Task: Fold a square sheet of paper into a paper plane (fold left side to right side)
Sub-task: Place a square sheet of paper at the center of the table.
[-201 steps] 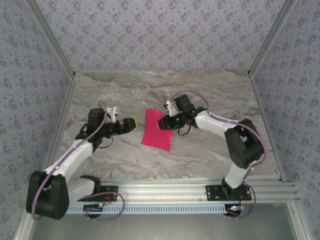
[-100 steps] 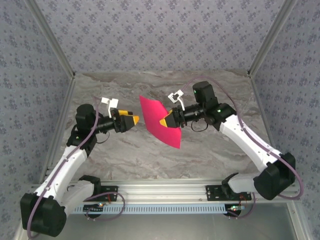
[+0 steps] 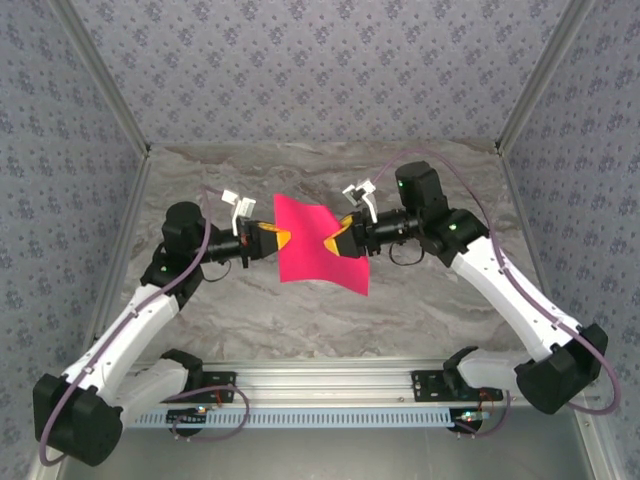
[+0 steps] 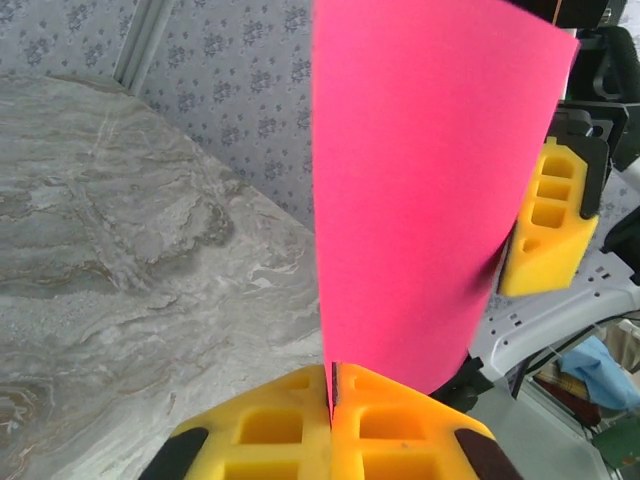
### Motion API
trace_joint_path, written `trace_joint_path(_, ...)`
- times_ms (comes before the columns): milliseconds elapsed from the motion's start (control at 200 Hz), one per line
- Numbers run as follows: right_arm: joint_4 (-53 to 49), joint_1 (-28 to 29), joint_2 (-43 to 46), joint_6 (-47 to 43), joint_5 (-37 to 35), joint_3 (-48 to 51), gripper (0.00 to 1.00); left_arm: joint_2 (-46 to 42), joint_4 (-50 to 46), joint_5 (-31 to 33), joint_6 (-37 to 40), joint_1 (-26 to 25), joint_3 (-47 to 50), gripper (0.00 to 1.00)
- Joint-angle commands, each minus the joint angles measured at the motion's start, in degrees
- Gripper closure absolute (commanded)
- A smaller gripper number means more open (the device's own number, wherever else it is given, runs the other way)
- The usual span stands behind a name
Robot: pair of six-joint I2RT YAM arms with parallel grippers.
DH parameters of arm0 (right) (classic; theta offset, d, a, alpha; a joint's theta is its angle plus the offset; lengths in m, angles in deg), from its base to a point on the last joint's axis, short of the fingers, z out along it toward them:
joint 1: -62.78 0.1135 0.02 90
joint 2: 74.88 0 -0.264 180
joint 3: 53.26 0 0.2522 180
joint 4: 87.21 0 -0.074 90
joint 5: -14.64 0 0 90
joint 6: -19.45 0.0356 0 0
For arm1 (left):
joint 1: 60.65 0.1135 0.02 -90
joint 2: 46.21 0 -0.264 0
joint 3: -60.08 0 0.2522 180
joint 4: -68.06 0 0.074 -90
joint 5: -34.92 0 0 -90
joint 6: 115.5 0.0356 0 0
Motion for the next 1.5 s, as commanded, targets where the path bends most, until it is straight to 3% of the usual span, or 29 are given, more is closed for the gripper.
trace_joint_path(0, -0.2, -1.5, 2.7, 1.0, -9.8, 1.7, 0.57, 1.3, 0.7, 2.6, 0.1, -0.3, 1.6, 1.0)
trace_joint_path(65, -0.9, -2.0, 3.3, 1.0, -15.7, 4.3, 0.45, 2.5, 0.6, 4.2, -0.5, -0.4, 2.8, 1.0)
trace_joint_path(185, -2.1, -2.5, 3.6, 1.3, -26.4, 6.4, 0.3, 5.2, 0.1, 7.5, -0.9, -0.5, 5.1, 1.0)
trace_joint_path(305, -1.6, -2.6, 2.8, 2.6, -35.4, 8.8, 0.24, 9.1, 0.9, 10.2, -1.5, -0.5, 7.7, 1.0)
trace_joint_path(455, 1.4, -2.6, -0.4, 5.2, -36.4, 11.4, 0.24, 16.6, 1.3, 12.8, -2.2, -0.5, 9.0, 1.0)
trace_joint_path(764, 16.1, -1.1, -13.5, 18.4, -30.8, 16.5, 0.63, 30.7, 2.8, 17.7, -1.9, -0.4, 6.9, 1.0)
trace_joint_path(879, 19.8, -0.1, -18.5, 20.9, -30.1, 16.4, 0.73, 33.0, 0.5, 17.9, -0.4, -0.3, 4.5, 1.0)
trace_joint_path(1289, 16.3, 0.4, -32.6, 24.4, -33.4, 14.0, 0.77, 34.9, -3.7, 16.1, 1.6, 0.3, 0.7, 0.95)
trace_joint_path(1494, 12.8, 0.9, -34.8, 24.2, -35.8, 13.6, 0.77, 35.7, 0.3, 11.8, -3.1, 0.2, -0.7, 0.77)
